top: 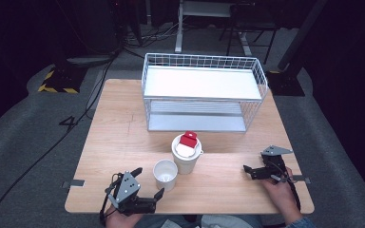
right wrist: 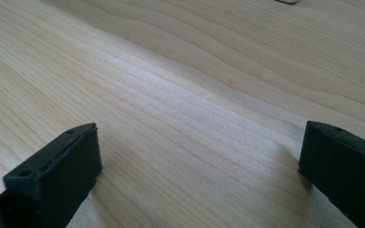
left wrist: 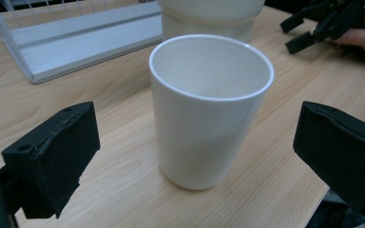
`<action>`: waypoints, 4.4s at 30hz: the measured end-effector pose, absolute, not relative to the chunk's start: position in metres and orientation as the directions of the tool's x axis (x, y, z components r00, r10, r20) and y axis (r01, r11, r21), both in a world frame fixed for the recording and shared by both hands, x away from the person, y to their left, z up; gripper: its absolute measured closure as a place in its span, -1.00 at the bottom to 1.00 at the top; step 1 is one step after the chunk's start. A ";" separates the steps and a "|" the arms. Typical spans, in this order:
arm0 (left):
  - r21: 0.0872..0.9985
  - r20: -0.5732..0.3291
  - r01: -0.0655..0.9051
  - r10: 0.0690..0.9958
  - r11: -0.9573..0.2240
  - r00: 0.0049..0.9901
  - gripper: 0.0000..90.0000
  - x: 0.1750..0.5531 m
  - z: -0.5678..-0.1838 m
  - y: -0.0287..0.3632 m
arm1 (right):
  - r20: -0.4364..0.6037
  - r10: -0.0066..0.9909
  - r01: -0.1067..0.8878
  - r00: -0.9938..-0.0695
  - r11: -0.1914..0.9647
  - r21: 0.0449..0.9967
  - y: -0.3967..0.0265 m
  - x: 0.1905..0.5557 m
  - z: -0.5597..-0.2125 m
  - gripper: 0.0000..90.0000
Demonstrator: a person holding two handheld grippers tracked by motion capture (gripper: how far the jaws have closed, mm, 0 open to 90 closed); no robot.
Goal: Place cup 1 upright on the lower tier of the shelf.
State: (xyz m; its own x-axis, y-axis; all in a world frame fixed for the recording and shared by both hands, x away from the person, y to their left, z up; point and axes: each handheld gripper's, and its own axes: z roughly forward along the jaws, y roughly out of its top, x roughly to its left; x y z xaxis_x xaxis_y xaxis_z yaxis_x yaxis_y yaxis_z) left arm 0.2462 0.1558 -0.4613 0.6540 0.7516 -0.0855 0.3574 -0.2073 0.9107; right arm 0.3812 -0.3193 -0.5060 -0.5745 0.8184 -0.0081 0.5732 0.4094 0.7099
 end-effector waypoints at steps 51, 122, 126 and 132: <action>0.894 -0.073 0.382 0.765 -0.235 0.640 -0.51 0.273 -0.497 0.116 | -0.007 0.818 0.573 -0.576 0.409 0.710 -0.319 0.381 -0.506 -0.99; 0.921 -0.003 0.337 0.860 -0.197 0.510 -0.51 0.393 -0.424 0.132 | -0.010 0.822 0.574 -0.570 0.407 0.711 -0.319 0.381 -0.506 -0.99; 0.928 -0.017 0.327 0.860 -0.175 0.509 -0.51 0.402 -0.426 0.128 | -0.010 0.822 0.574 -0.570 0.407 0.711 -0.319 0.381 -0.506 -0.99; 0.922 -0.030 0.346 0.859 -0.174 0.511 -0.51 0.416 -0.430 0.123 | -0.010 0.822 0.574 -0.570 0.407 0.711 -0.319 0.381 -0.506 -0.99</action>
